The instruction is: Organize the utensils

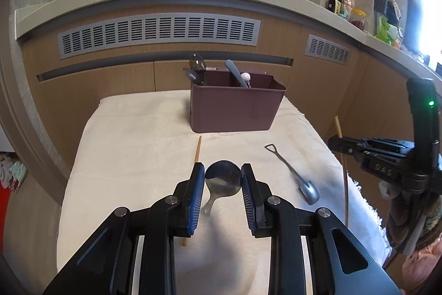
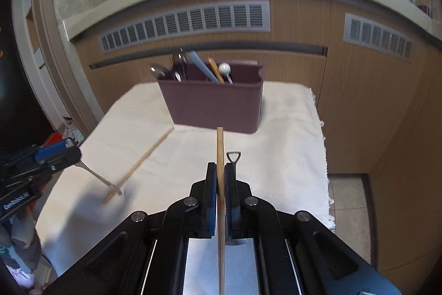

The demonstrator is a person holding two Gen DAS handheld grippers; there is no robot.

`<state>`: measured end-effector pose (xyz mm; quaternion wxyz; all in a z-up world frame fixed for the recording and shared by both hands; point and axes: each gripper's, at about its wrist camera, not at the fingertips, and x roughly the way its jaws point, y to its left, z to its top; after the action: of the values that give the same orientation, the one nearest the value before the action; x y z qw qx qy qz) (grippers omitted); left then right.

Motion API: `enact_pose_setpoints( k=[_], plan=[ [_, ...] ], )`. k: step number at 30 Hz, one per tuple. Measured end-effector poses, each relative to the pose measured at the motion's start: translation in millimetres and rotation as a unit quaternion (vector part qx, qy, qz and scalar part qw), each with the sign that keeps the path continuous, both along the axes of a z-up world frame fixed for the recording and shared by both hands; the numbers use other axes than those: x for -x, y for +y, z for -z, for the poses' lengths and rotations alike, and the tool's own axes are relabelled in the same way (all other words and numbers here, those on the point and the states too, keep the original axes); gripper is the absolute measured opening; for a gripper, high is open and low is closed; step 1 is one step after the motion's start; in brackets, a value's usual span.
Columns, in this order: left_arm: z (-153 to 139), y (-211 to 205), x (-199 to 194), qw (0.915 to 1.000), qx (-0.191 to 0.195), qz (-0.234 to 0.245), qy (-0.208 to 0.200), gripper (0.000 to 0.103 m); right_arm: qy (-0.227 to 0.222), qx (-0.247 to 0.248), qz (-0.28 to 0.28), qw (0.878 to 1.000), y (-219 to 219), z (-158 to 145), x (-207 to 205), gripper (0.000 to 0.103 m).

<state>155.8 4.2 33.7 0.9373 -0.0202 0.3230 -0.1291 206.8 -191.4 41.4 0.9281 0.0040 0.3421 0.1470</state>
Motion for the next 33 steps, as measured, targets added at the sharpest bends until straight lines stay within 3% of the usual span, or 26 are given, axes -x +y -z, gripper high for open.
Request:
enact_pose_setpoints(
  k=[3,10,16,20,24,26,30,33],
  plan=[
    [-7,-3,4,1.0000,-0.004,0.001,-0.009,0.021,-0.019,-0.004,-0.004,1.000,0,-13,7,0.005],
    [-14,-2,5,0.9998,-0.006,-0.007,-0.016,0.021,-0.039,0.006,-0.009,0.999,6,-24,14,0.005],
    [6,17,-14,0.9988,-0.003,-0.028,0.039,0.024,-0.039,0.007,-0.007,0.999,4,-23,16,0.005],
    [30,13,-36,0.9960,0.002,-0.001,0.089,0.038,-0.039,0.005,-0.011,0.999,4,-22,15,0.005],
    [53,20,-74,0.9884,-0.015,-0.047,0.144,0.047,-0.038,0.004,-0.014,0.999,3,-20,13,0.005],
    [65,29,-96,0.9800,0.009,-0.077,0.183,0.058,-0.037,0.004,-0.017,0.999,3,-18,9,0.005],
    [87,39,-139,0.9612,0.047,-0.116,0.246,0.059,-0.034,0.002,-0.022,0.999,6,-15,0,0.005],
    [98,43,-164,0.9520,0.044,-0.151,0.263,0.058,-0.033,0.001,-0.023,0.999,5,-13,-1,0.005]
  ],
)
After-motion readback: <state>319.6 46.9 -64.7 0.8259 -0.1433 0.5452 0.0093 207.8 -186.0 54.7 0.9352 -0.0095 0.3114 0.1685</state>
